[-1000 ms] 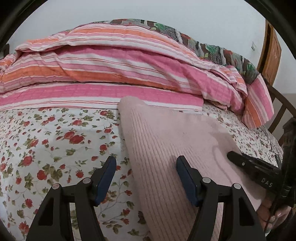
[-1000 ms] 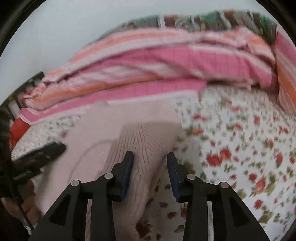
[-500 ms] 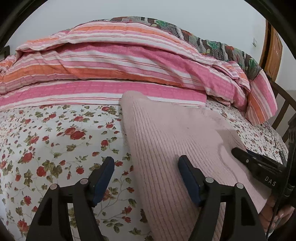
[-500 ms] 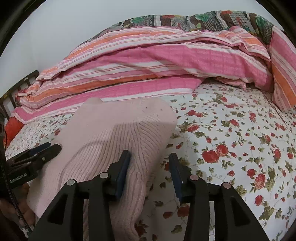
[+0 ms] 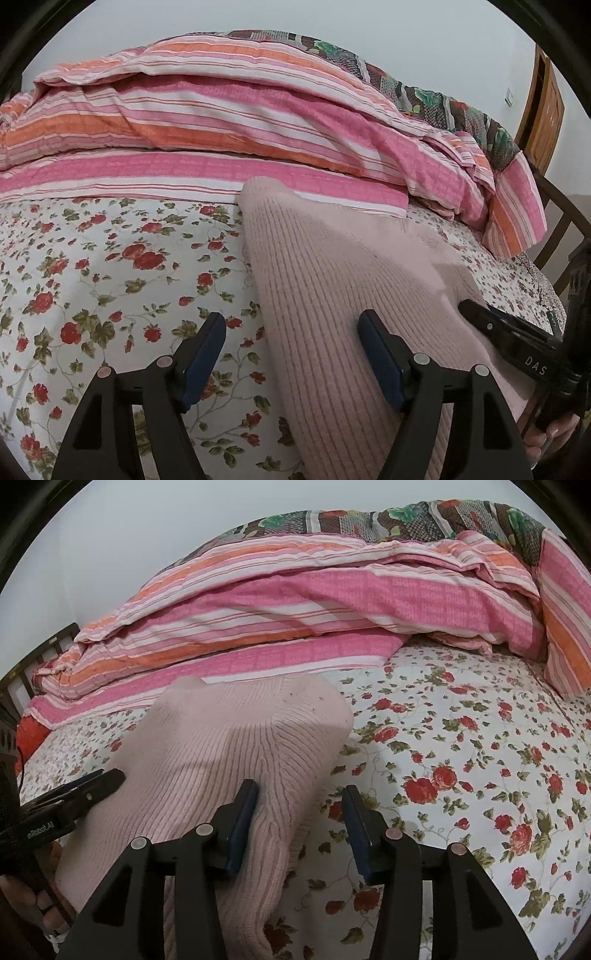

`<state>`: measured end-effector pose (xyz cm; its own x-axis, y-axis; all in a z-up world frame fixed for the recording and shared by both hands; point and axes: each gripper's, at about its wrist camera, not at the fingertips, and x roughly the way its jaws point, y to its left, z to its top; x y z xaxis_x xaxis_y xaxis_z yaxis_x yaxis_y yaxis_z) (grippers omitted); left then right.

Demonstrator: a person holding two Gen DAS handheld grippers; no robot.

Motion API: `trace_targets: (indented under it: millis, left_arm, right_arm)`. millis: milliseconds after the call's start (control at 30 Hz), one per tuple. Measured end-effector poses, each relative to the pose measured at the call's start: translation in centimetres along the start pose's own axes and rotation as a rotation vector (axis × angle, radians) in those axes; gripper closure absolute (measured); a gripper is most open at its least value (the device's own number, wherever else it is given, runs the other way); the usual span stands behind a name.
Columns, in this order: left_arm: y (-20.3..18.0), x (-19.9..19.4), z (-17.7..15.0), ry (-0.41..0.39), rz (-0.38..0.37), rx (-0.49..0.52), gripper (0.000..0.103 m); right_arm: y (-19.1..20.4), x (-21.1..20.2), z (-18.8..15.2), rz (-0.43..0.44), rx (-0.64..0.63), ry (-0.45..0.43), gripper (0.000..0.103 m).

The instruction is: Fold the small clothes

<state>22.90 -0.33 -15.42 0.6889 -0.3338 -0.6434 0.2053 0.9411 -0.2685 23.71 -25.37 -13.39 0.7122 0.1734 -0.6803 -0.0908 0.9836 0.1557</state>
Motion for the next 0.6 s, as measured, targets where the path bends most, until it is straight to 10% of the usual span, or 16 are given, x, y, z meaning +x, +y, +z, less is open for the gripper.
trace_targets:
  millis: [600]
  left_arm:
    - [-1.3, -0.5, 0.1, -0.021, 0.061, 0.050, 0.030]
  right_arm:
    - [0.3, -0.1, -0.1, -0.022, -0.013, -0.008, 0.057]
